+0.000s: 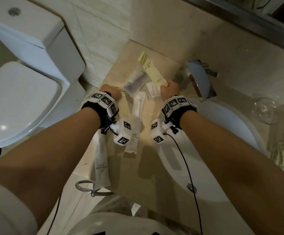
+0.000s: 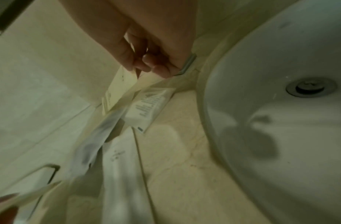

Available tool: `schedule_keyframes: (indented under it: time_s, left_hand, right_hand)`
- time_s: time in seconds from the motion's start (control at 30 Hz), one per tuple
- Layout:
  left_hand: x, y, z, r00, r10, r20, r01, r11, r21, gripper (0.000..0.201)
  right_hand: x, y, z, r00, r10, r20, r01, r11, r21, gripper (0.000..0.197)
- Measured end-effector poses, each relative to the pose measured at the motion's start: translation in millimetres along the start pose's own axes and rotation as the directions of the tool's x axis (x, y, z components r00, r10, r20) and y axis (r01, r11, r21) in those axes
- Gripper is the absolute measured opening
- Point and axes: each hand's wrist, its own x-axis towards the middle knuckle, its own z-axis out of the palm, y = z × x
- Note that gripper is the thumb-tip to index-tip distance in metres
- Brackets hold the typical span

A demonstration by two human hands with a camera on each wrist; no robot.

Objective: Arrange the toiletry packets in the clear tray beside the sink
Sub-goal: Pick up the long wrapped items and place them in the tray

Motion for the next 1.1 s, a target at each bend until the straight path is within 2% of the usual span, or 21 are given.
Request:
schedule_keyframes:
  time_s: [0.07,0.2,0.3,0.4,0.5,0.57,0.63,0.7,0.83,0.93,1.1]
  left_hand:
    - [-1.2,1.8,-10.9,0.996,0.018,-0.091,-0.025,0.997,-0.078,0.044]
    - [-20.3,17.3,-29.5,0.982,0.105,-0.156,-0.131,0.977,-0.165,0.035]
    - [-35.2,28.6,-28.9,0.985,0.140,-0.099,-0.162,0.950,-0.266,0.026]
    - [-49.5,42.1,-18.4,0.984,0.171,-0.038,-0.173,0.906,-0.387,0.033]
    - [-83.4,65.0,-7.0,0.966,0.258,-0.027,-0.244,0.869,-0.430,0.010]
    - [-106.4,80.3,0.3,0.954,0.294,-0.058,-0.282,0.819,-0.500,0.027]
    - [-124.5,93.6,6.7,0.943,0.329,-0.050,-0.295,0.755,-0.585,0.046]
    - [-141.9,106.0,17.8,0.924,0.383,-0.022,-0.298,0.682,-0.668,0.051]
    - [-171.9,129.0,45.1,0.882,0.457,-0.115,-0.414,0.633,-0.655,0.020]
    - [-199.5,146.3,74.2,0.860,0.497,-0.114,-0.427,0.581,-0.692,0.028]
    - [-243.8,166.3,131.4,0.804,0.593,0.036,-0.416,0.606,-0.678,0.018]
  right_hand:
    - [-2.7,0.7,-2.2,0.999,0.019,-0.032,-0.018,0.999,0.033,0.025]
    - [-11.4,-4.9,-17.7,0.998,-0.031,-0.048,0.035,0.994,0.103,0.025]
    - [-16.3,-7.4,-29.7,0.993,-0.105,-0.056,0.112,0.985,0.131,0.018]
    - [-26.2,-6.0,-45.8,0.987,-0.156,-0.049,0.162,0.969,0.184,0.016]
    - [-40.1,-7.1,-67.4,0.977,-0.212,-0.023,0.212,0.954,0.211,0.017]
    - [-46.9,-6.4,-83.0,0.971,-0.235,-0.047,0.239,0.942,0.237,0.026]
    - [-53.5,-3.7,-100.5,0.973,-0.218,-0.070,0.229,0.937,0.265,0.029]
    - [-61.8,5.3,-124.5,0.979,-0.191,-0.077,0.205,0.933,0.296,0.028]
    - [-73.4,35.9,-169.8,0.975,-0.153,-0.162,0.199,0.925,0.323,0.029]
    - [-79.9,67.2,-210.9,0.970,-0.098,-0.222,0.171,0.924,0.341,0.030]
    - [-99.2,125.5,-274.9,0.965,-0.009,-0.263,0.109,0.925,0.365,0.029]
